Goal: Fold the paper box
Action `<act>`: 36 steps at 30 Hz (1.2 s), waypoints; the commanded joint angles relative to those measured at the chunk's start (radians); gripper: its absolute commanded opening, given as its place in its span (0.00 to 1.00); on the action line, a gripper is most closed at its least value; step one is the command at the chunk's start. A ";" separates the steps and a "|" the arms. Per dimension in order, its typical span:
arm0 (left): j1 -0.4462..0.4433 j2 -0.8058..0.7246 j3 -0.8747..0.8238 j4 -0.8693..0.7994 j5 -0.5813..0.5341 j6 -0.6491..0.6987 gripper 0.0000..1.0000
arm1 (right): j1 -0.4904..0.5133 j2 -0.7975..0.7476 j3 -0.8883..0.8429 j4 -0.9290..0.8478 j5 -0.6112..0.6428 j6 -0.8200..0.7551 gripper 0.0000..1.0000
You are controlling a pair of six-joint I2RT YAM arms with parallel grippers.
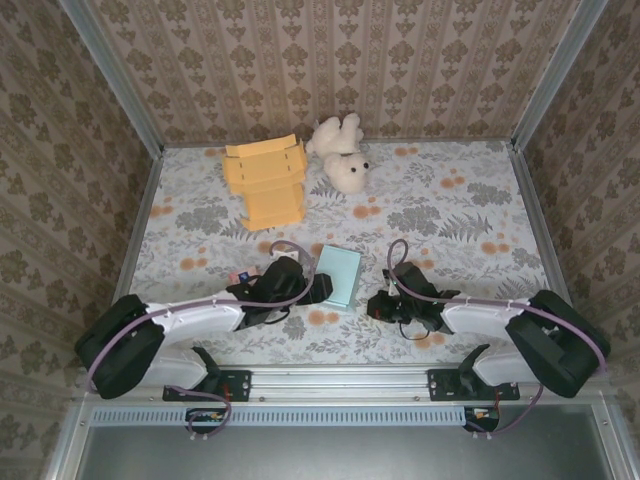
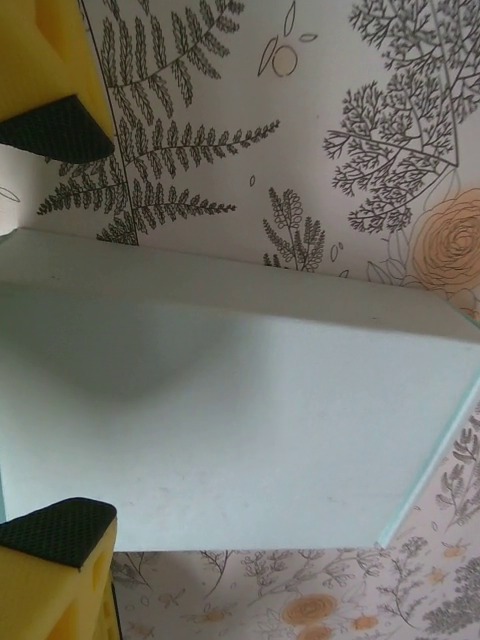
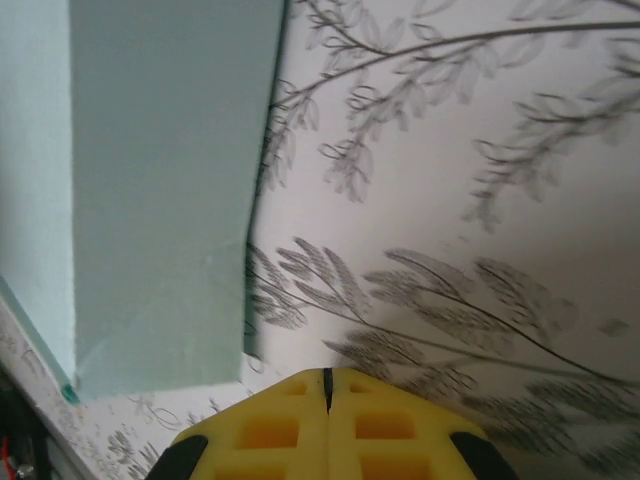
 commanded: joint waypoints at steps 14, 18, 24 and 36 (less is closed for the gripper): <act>-0.078 0.177 0.081 0.075 0.063 -0.047 0.89 | 0.106 0.157 0.042 0.173 0.006 0.097 0.00; -0.135 0.210 0.109 0.081 0.052 -0.058 0.89 | 0.109 0.154 0.043 0.222 0.033 0.137 0.00; -0.185 0.243 0.136 0.079 0.052 -0.071 0.89 | 0.109 0.097 0.063 0.206 0.086 0.150 0.00; -0.139 0.150 0.148 -0.021 -0.046 -0.040 0.91 | 0.111 -0.211 0.002 -0.013 0.302 0.106 0.00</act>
